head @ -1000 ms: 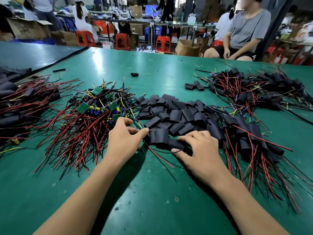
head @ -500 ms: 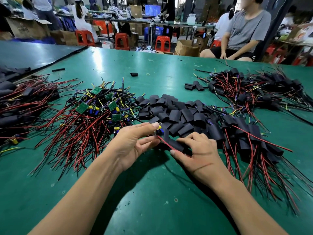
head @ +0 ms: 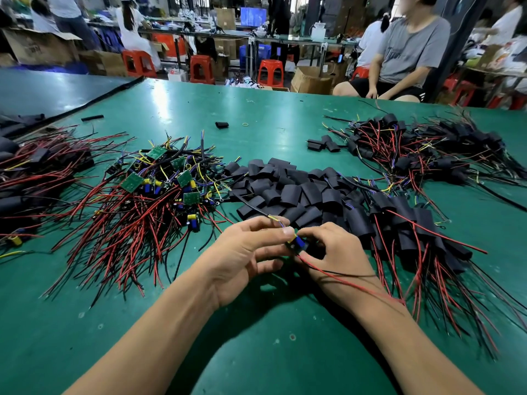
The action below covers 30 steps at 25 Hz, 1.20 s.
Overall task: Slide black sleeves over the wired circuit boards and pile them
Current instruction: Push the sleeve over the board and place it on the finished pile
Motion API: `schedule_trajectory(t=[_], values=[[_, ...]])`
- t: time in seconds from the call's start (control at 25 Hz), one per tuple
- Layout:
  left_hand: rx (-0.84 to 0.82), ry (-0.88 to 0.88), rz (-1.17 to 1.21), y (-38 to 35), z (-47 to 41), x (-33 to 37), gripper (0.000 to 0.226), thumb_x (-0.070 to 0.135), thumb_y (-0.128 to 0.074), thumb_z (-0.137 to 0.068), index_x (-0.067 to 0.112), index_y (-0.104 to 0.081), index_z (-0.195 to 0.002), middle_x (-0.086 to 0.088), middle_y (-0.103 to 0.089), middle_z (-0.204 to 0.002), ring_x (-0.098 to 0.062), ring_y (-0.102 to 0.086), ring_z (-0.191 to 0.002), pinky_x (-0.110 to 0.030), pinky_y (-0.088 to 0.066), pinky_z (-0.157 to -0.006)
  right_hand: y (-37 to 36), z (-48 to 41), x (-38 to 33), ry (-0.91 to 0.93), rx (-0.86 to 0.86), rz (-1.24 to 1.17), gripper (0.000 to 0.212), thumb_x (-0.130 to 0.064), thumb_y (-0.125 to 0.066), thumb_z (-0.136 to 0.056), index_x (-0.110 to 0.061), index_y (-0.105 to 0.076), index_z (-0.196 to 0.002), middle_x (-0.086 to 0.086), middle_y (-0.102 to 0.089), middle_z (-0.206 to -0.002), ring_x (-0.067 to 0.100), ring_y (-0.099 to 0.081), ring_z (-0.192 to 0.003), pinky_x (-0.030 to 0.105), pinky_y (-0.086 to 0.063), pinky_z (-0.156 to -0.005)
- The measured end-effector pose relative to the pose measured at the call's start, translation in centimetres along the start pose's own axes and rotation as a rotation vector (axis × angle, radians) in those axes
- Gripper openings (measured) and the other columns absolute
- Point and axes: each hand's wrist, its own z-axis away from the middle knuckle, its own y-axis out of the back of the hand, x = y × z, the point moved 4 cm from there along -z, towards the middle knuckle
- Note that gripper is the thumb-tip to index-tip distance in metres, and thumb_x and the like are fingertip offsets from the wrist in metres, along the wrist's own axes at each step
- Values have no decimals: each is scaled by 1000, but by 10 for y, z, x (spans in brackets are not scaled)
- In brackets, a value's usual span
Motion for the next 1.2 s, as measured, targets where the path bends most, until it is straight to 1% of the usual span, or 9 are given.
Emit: schedule_trajectory(t=[0.16,0.32,0.4,0.52,0.6,0.76,0.88,1.0,1.2], values=[[-18,-113,-122,-6,4,0,30,12,-81,-63,14,-65,-88,-8,-72,-84,-18,-70,-67,-27,-57,-57,7,-1,1,-42,106,-155,25,-20,-80,-80,-13,-77,-104,3,-68,-95,16,-63,-88,22,-47,-82],[114,-305,-80,-1,7,17,31,15,-78,-66,10,-61,-91,-9,-72,-78,-18,-69,-62,-25,-57,-56,7,0,2,-57,116,-175,13,-22,-73,-89,-16,-77,-100,-2,-65,-92,12,-60,-81,28,-50,-84],[236,-394,-99,12,7,30,27,16,-77,-70,8,-60,-90,-10,-73,-79,-20,-71,-65,-27,-58,-59,2,2,2,-55,24,-96,30,-40,-70,-89,-19,-75,-109,-6,-63,-96,9,-56,-84,32,-49,-90],[420,-439,-116,35,5,39,16,9,-74,-82,7,-61,-90,-13,-72,-82,-22,-71,-67,-28,-58,-58,1,3,-2,-56,-98,-28,70,-78,-51,-74,-27,-69,-120,-10,-61,-109,10,-56,-105,39,-45,-99],[475,-410,-116,46,2,38,14,8,-73,-85,7,-60,-92,-13,-70,-84,-21,-70,-65,-27,-58,-58,0,4,-1,-53,-172,100,83,-87,-45,-65,-32,-62,-124,-12,-57,-115,11,-50,-114,38,-39,-103],[505,-334,-114,58,-3,31,15,7,-71,-88,7,-59,-97,-12,-67,-91,-22,-72,-67,-30,-61,-62,3,1,8,-91,-158,106,49,-62,-68,-78,-31,-66,-115,-8,-53,-107,17,-49,-113,38,-38,-100],[478,-332,-24,57,-5,29,13,1,-65,-91,4,-54,-98,-18,-66,-91,-30,-74,-71,-35,-62,-62,4,1,10,-62,-98,82,45,-49,-70,-85,-27,-66,-124,-7,-56,-110,18,-50,-113,40,-39,-102],[475,-325,-11,57,-7,27,11,1,-64,-92,3,-54,-97,-20,-65,-92,-32,-74,-72,-39,-63,-65,3,2,9,-38,-94,109,53,-54,-66,-86,-31,-61,-133,-10,-53,-111,17,-47,-115,35,-36,-98],[466,-322,3,57,-8,26,10,2,-65,-91,5,-57,-95,-9,-64,-86,-26,-72,-63,-36,-62,-61,3,3,7,-8,-132,145,48,-60,-62,-87,-34,-65,-127,-11,-51,-104,14,-46,-110,34,-34,-94]])
